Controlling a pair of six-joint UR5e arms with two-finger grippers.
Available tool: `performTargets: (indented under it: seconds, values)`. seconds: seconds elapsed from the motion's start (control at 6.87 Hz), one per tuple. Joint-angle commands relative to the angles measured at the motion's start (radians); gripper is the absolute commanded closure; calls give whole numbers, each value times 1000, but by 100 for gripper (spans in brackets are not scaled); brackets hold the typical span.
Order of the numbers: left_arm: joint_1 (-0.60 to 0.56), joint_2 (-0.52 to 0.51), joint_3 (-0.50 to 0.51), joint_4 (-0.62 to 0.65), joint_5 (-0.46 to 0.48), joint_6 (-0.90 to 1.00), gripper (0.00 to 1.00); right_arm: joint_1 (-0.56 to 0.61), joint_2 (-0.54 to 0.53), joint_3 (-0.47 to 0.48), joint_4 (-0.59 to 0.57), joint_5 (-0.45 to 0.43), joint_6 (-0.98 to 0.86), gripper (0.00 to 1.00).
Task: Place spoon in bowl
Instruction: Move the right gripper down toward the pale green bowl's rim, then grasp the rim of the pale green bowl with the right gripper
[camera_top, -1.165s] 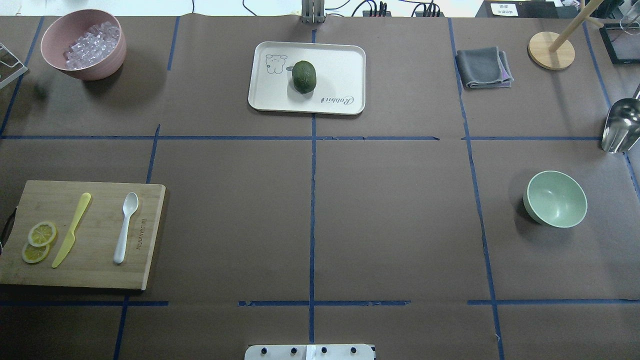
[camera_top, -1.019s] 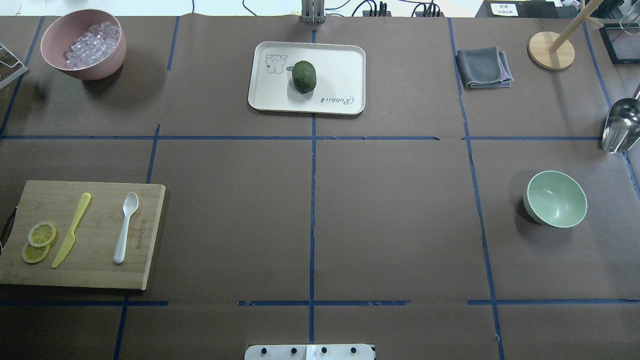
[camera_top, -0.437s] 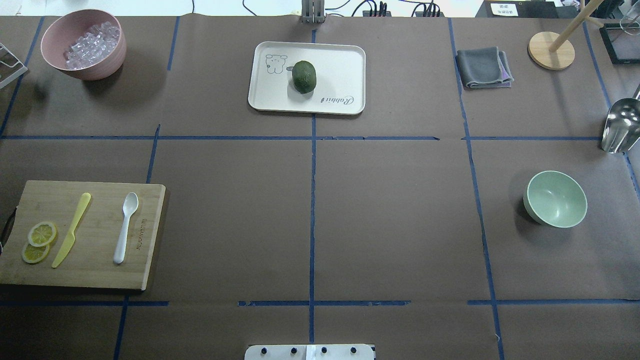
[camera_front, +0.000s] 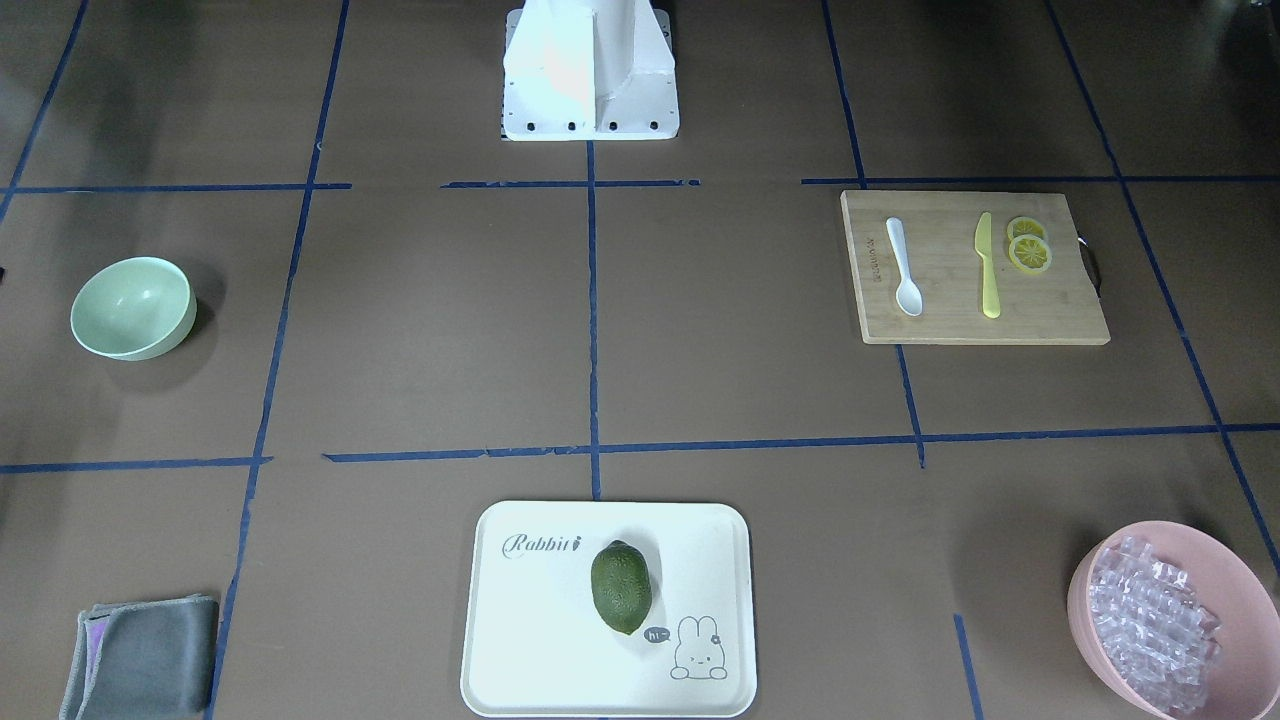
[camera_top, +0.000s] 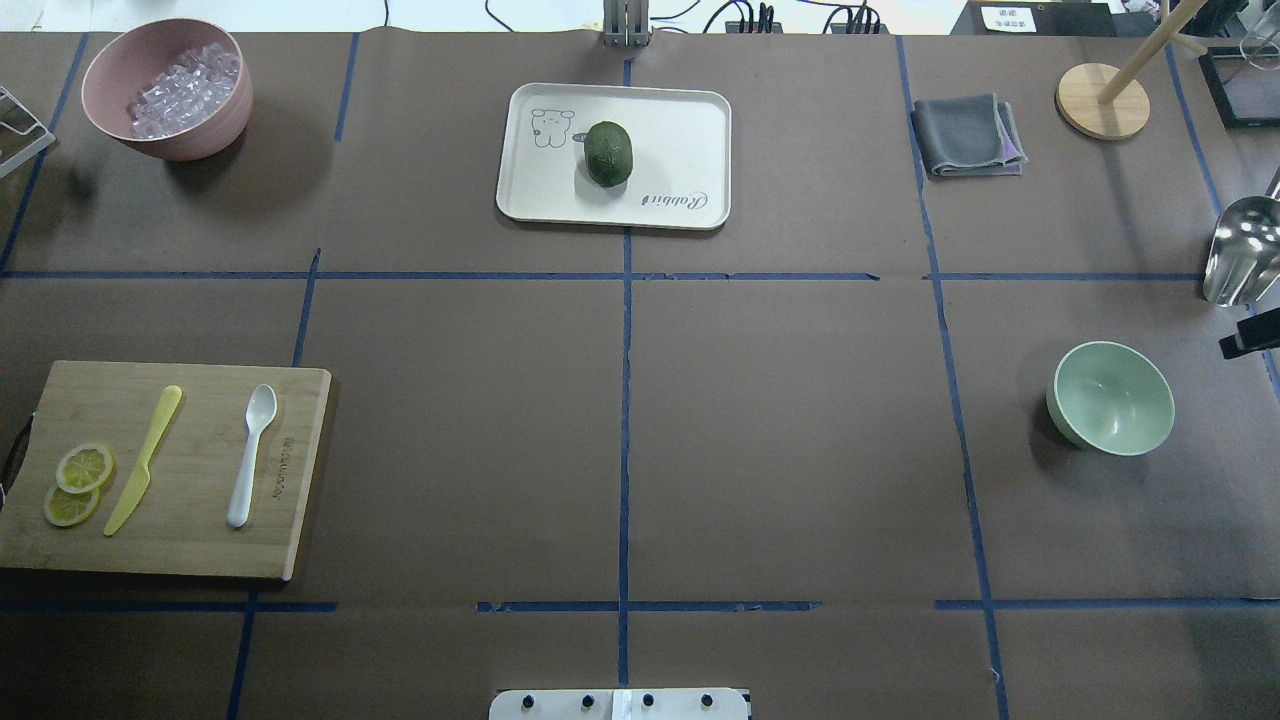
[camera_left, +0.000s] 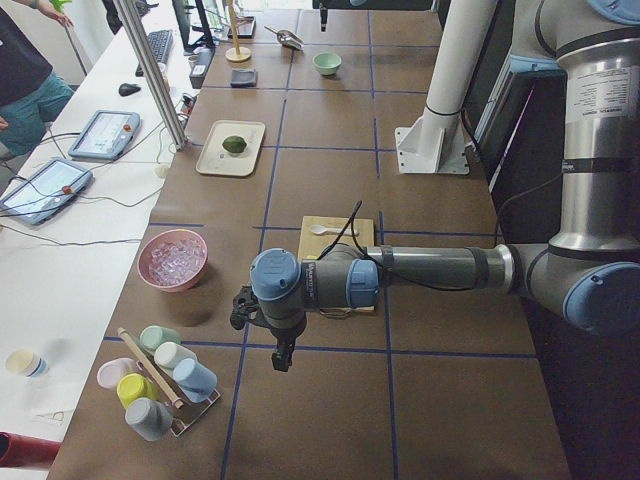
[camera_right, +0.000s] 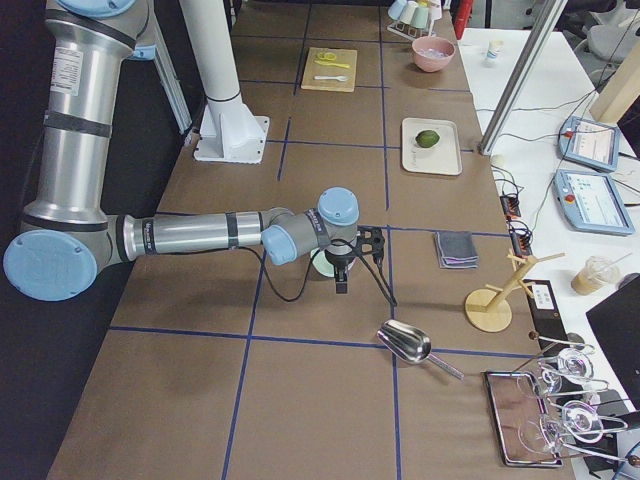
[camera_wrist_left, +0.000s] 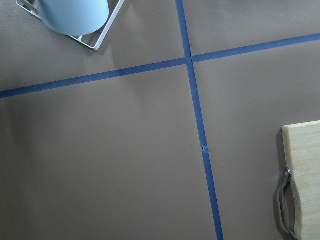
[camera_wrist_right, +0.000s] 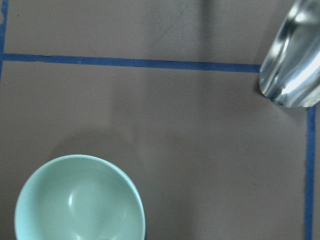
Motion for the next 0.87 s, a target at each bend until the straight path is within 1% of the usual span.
performTargets:
  seconds: [0.0,0.15,0.29,0.44,0.58,0.73]
  values:
    - [0,0,0,-5,0,1,0,-113,75,-107,125,-22,124,0]
    - [0,0,0,-5,-2,1,0,-135,105,-158,127,-24,125,0]
    - [0,3,-2,-5,-3,1,0,-143,101,-159,127,-22,125,2]
    - [0,4,1,-5,-2,1,0,-155,88,-159,127,-24,123,13]
    - [0,4,-2,-6,-6,1,0,-164,68,-159,130,-24,119,34]
    - [0,9,0,-6,-2,1,0,-166,58,-156,141,-24,118,69]
